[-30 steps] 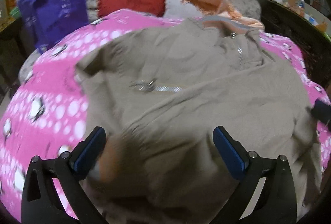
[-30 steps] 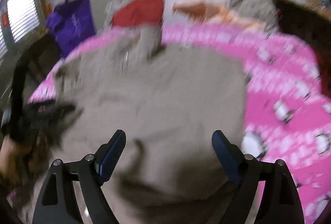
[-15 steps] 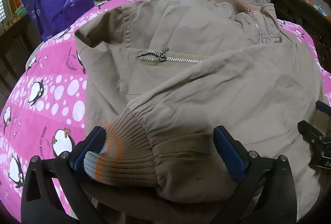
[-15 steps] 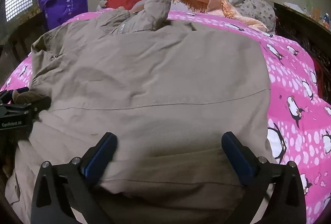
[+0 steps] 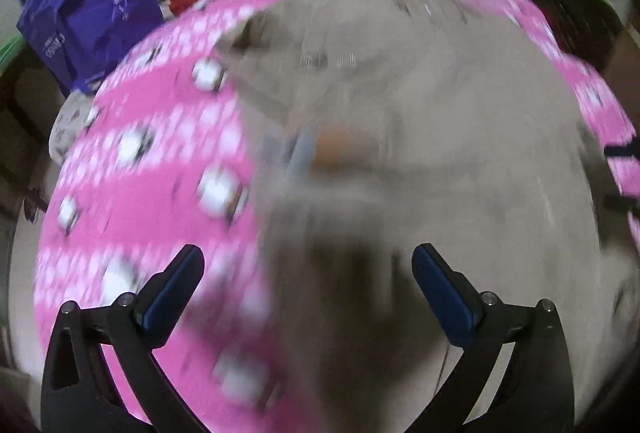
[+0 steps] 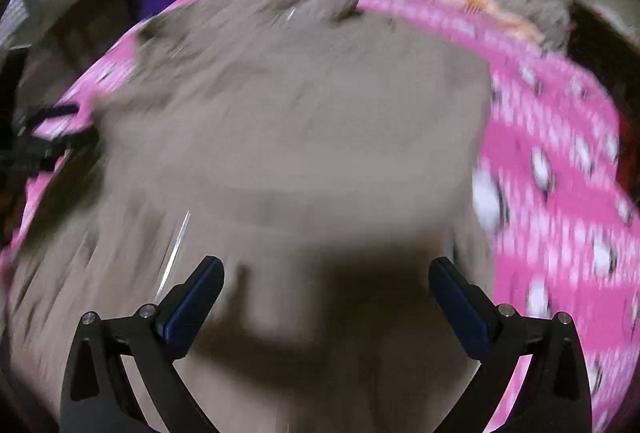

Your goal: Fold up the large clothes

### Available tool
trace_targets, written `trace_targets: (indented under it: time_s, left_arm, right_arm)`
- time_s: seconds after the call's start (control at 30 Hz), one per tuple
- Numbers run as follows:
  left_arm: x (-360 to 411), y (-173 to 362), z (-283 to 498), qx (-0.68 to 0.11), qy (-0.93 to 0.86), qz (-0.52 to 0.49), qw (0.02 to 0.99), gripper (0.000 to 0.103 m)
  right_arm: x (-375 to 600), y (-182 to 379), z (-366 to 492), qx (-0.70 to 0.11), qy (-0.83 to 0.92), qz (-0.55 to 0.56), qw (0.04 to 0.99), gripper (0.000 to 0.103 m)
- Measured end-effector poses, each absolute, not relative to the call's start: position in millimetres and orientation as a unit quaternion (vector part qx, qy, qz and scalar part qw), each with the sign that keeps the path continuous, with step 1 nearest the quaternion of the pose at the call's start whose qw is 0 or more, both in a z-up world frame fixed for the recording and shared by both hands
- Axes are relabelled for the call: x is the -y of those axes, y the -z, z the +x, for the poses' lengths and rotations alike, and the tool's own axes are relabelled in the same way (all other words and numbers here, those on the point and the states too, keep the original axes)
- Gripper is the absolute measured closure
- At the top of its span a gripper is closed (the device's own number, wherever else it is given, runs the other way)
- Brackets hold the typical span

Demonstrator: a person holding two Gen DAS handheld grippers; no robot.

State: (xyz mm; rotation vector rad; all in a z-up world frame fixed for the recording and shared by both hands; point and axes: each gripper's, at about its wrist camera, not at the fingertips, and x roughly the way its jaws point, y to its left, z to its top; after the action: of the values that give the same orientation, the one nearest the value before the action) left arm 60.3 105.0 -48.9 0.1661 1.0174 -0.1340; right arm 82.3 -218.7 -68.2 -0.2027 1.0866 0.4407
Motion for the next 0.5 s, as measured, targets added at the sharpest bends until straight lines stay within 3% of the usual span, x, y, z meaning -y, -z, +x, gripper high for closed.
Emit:
trace_targets:
  time_s: [0.2, 0.5]
  left_arm:
    - [-125.5, 73.0, -27.5, -0.551, 0.073, 0.034, 0.83, 0.0]
    - [-86.1, 70.6, -115.4, -0.545, 0.189, -0.06, 0.815, 0.0]
  right_arm:
    - [252.0, 113.6, 3.3, -0.566, -0.203, -0.121, 0.79, 0.001]
    - [294.4, 68.1, -81.0, -0.457, -0.189, -0.016, 0.869, 0.001]
